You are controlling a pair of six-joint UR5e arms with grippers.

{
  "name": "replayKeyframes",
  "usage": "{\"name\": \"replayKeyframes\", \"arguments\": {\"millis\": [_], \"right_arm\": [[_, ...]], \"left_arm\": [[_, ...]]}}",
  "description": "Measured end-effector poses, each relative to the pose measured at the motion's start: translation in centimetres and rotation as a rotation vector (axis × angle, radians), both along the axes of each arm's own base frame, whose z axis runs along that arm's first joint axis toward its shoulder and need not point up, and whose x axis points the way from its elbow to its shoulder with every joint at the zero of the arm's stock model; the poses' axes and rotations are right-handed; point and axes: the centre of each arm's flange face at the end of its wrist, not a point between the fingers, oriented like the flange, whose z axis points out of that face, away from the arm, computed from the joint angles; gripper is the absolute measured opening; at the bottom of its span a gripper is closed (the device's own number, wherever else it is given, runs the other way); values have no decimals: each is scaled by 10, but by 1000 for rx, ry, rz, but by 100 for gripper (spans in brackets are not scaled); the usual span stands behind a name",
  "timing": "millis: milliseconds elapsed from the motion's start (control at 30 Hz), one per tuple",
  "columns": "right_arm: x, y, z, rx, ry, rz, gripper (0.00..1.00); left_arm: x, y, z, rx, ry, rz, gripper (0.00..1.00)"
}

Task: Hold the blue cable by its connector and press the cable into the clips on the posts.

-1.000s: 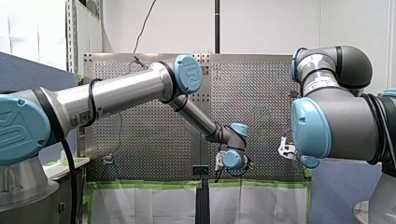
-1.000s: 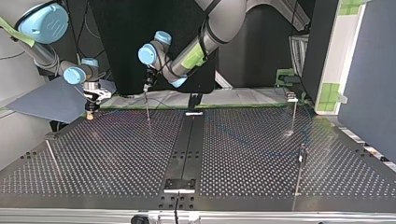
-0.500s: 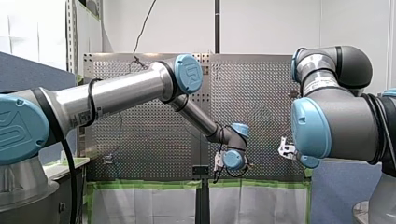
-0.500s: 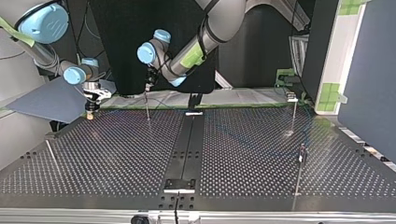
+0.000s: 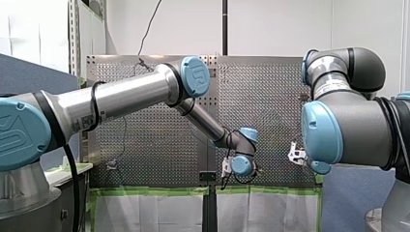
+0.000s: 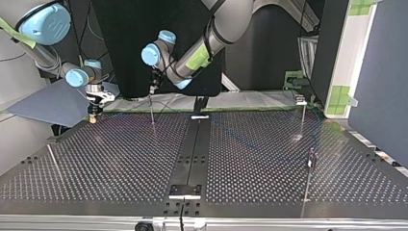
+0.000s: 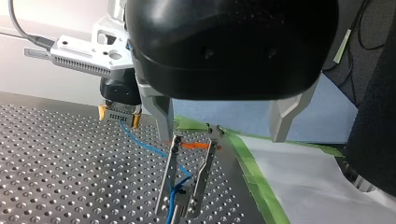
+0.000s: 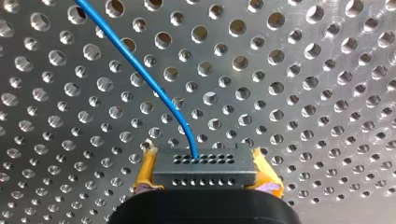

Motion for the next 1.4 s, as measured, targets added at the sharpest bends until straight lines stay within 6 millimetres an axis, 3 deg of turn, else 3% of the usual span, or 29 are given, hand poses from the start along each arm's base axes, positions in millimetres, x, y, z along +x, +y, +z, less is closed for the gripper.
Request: {"name": "replayKeyframes", "arguments": {"millis": [300, 600, 1400], "right_arm": [[0, 0, -1, 2, 0, 0, 0], [-2, 1, -2, 6, -1, -2, 0], [2, 2, -4, 9, -1, 2, 0]], "left_arm": [[-2, 2, 5, 1, -5, 7, 100], [-10, 4, 45, -70, -56, 16, 100], [-10, 45, 143, -268, -181, 134, 100]]}}
